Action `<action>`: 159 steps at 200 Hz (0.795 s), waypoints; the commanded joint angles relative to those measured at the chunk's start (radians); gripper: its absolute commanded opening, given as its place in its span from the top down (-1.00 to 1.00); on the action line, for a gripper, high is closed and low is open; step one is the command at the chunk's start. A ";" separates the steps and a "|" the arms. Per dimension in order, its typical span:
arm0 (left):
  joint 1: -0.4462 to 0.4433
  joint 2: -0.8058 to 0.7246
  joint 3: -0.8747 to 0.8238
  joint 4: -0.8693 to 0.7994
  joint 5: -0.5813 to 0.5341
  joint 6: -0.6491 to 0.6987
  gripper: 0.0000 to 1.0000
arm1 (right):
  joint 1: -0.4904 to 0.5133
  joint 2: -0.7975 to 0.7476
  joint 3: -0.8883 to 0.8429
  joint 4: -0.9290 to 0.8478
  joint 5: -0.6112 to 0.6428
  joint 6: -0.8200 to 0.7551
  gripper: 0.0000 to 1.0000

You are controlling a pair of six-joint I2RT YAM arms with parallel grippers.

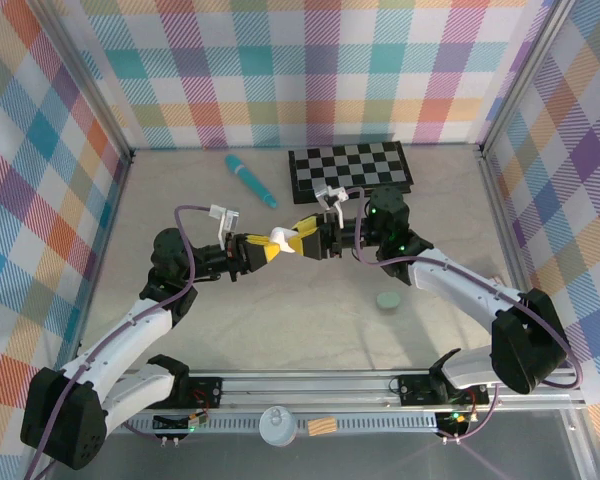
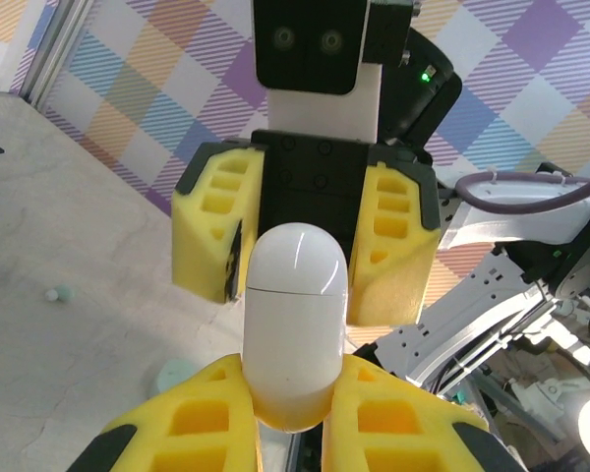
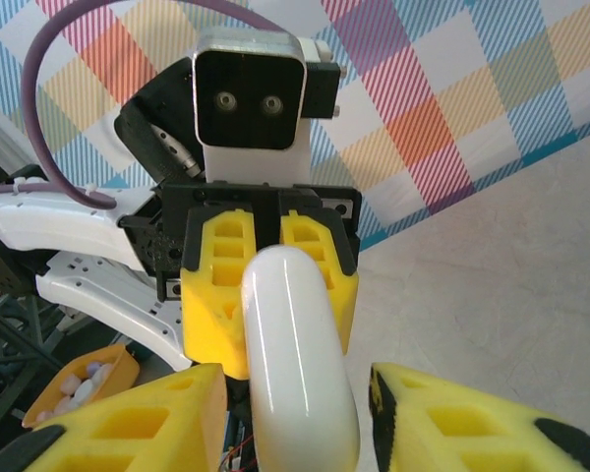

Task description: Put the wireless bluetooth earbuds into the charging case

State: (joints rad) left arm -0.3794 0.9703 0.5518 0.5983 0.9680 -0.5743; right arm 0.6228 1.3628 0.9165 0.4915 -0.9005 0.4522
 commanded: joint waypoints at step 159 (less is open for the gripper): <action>-0.159 -0.152 -0.061 -0.177 -0.145 0.527 -0.17 | 0.046 -0.039 0.297 -0.863 0.091 -0.691 0.61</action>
State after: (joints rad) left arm -0.5209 0.8310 0.5369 0.3065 0.8631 -0.1314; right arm 0.6518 1.3434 1.1481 -0.1261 -0.8185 -0.0170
